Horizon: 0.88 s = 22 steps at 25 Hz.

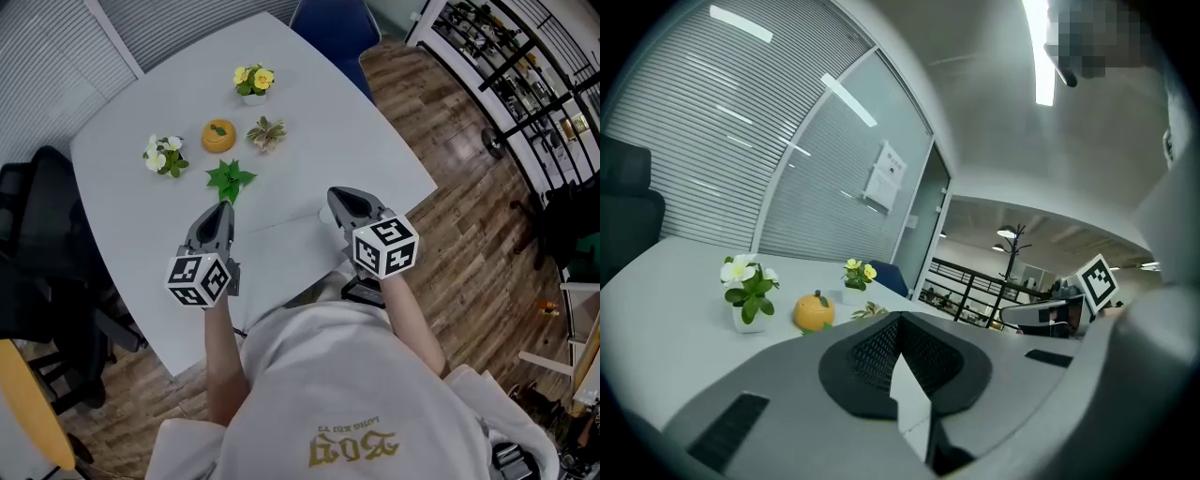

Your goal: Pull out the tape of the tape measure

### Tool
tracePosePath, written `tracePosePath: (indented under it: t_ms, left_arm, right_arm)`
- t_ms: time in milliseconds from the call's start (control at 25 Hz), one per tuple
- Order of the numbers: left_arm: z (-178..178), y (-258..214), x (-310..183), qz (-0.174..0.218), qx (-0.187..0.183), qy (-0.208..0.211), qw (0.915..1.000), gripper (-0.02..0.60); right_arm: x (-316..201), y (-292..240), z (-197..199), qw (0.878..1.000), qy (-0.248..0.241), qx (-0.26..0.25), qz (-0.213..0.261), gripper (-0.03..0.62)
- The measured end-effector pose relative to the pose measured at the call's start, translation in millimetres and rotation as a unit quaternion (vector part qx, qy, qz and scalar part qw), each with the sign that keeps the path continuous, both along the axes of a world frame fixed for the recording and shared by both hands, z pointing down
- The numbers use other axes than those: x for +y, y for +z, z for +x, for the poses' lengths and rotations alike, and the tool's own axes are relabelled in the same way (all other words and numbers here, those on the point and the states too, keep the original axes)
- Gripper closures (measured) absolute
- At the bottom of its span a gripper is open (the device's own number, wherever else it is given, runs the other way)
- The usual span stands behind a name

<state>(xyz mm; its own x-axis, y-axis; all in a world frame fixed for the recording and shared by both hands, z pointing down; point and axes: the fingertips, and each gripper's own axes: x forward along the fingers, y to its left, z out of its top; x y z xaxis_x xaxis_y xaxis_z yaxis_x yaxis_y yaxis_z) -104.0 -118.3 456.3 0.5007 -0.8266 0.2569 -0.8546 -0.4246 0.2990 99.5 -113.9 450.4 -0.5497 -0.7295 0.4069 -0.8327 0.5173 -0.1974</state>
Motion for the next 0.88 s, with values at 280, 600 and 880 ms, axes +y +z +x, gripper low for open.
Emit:
tracePosePath:
  t_ms: [280,600,880]
  left_arm:
    - [-0.8,2.7,-2.9,-0.007,0.014,0.003,0.9999,0.578]
    - [-4.1,5.8,-3.5,-0.013,0.022,0.005,0.9997,0.578]
    - [-4.0,9.7,-6.2,-0.018,0.026,0.009,0.9995,0.578]
  right_arm:
    - [-2.6,-0.2,-0.8,1.000,-0.004,-0.008,-0.006,0.579]
    - [-3.7,2.0,-1.0,1.000,-0.005,-0.004,-0.009,0.579]
    - [-7.1,5.0,1.0,1.000,-0.005,0.001,-0.013,0.579]
